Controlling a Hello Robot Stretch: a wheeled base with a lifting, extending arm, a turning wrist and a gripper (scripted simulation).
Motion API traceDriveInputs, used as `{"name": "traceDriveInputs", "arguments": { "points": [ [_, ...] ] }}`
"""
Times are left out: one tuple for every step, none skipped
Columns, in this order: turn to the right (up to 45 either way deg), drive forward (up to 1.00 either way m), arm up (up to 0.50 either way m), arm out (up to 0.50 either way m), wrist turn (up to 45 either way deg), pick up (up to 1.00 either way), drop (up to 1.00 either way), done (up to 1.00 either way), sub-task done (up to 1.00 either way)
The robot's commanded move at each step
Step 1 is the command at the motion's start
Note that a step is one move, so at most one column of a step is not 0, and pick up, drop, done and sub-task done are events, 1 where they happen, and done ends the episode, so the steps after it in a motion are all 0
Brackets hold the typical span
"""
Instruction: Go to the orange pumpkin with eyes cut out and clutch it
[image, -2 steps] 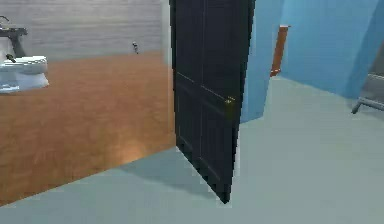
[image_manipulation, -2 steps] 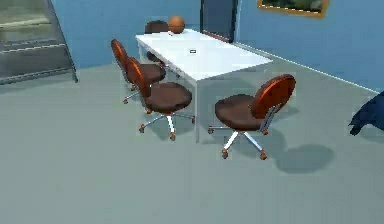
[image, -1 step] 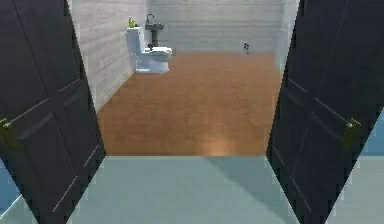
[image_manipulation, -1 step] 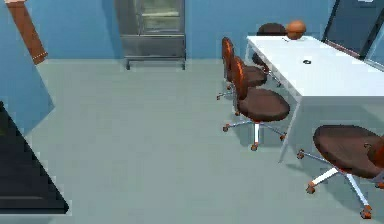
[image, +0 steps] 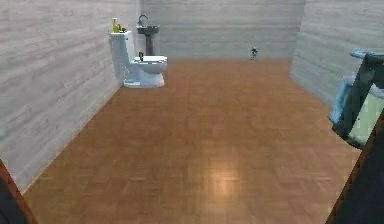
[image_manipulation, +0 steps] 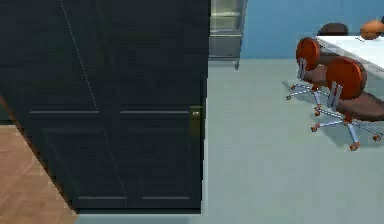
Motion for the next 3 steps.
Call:
{"name": "traceDriveInputs", "arguments": {
  "points": [
    [0.0,0.95,0.0,0.0,0.0,0.0,0.0,0.0,0.0],
    [21.0,0.0,0.0,0.0,0.0,0.0,0.0,0.0,0.0],
    [0.0,1.0,0.0,0.0,0.0,0.0,0.0,0.0,0.0]
  ]
}}
